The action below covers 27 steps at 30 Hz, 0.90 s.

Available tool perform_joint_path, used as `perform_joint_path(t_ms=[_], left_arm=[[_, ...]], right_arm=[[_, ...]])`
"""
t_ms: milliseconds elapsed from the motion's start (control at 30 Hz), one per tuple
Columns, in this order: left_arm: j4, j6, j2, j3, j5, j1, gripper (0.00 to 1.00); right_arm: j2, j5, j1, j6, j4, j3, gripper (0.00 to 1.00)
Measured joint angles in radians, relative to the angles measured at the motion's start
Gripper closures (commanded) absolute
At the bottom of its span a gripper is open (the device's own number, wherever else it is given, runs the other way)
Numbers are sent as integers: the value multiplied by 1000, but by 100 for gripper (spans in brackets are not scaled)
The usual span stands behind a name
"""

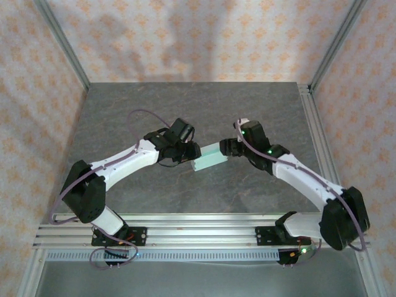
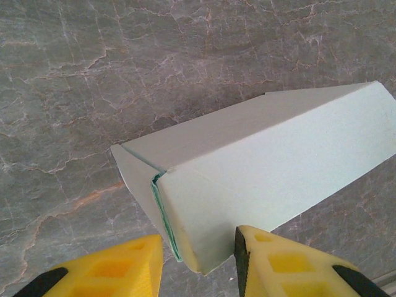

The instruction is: Fold the paper box

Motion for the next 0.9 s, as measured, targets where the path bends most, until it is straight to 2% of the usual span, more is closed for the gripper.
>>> perform_joint_path(t_ms=[267,600,667,800,900], left_arm=[[8,0,5,-8,-2,0,65],[79,0,29,-43,2,-2,69],[87,0,32,-43,2,-2,70],[93,1,33,-43,2,-2,70],[93,8,33,-43,2,-2,70]], right_arm=[[145,-72,-23,96,-74,71,35],[196,-141,-46,153,-74,87,61],[200,-143,-48,154,-77,94,60],[201,-149,-55,158,-85,98,34],[200,-150,-71,174,-89,98,31]])
